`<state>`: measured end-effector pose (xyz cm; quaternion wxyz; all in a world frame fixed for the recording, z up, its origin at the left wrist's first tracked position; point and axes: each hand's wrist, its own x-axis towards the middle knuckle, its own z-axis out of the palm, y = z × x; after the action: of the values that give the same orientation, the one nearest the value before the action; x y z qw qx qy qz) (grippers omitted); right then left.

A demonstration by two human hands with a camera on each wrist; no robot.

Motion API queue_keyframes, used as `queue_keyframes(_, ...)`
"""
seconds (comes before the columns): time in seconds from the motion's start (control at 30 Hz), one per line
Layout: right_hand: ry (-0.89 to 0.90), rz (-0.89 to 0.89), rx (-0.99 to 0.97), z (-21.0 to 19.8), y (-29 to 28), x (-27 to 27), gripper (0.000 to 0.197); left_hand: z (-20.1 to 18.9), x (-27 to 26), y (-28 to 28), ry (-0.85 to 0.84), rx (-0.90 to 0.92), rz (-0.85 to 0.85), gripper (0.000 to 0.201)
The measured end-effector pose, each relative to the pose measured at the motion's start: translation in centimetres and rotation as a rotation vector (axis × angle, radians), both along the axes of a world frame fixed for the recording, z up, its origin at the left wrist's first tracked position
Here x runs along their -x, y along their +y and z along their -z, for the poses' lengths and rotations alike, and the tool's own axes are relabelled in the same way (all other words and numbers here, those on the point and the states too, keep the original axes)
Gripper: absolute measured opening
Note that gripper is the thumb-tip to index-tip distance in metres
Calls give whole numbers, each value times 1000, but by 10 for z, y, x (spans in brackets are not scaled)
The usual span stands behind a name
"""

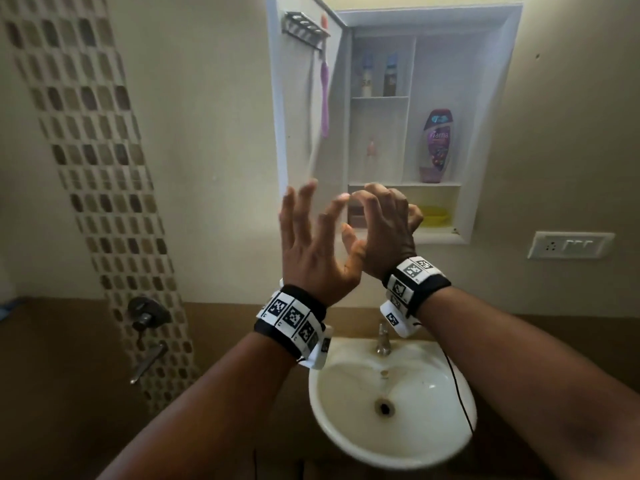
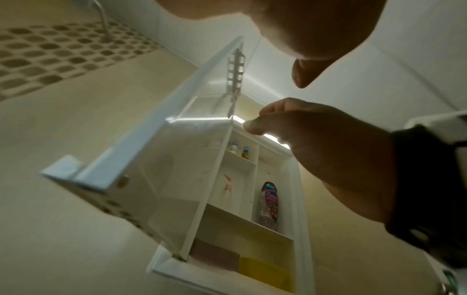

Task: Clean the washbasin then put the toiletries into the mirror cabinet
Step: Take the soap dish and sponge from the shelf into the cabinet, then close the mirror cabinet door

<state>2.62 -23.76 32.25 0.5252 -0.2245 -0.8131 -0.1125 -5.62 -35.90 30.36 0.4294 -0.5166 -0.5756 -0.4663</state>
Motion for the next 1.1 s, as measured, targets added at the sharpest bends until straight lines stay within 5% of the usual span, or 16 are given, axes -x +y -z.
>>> queue_keyframes(0.1, -31, -32, 90, -5, -28, 6, 64, -9, 10, -25, -334, 74, -53, 84)
queue_keyframes(0.23, -160, -165, 237, -12, -46, 11, 76, -8, 19, -39, -603, 229, 251, 88)
queue_keyframes(0.37, -216, -205, 273, -13, -52, 13, 87, -1, 10, -47, -515, 324, 359, 91)
queue_keyframes(0.57, -29, -153, 246, 16, -30, -13, 83, 16, -15, -23, -409, 462, 515, 89)
queue_keyframes(0.77, 81, 112, 431, 29, 20, -63, 65, 39, -45, 32, -273, 636, 512, 96)
queue_keyframes(1.1, 62, 255, 573, 43, 152, -110, 50, 57, -52, 150, -107, 745, 86, 93)
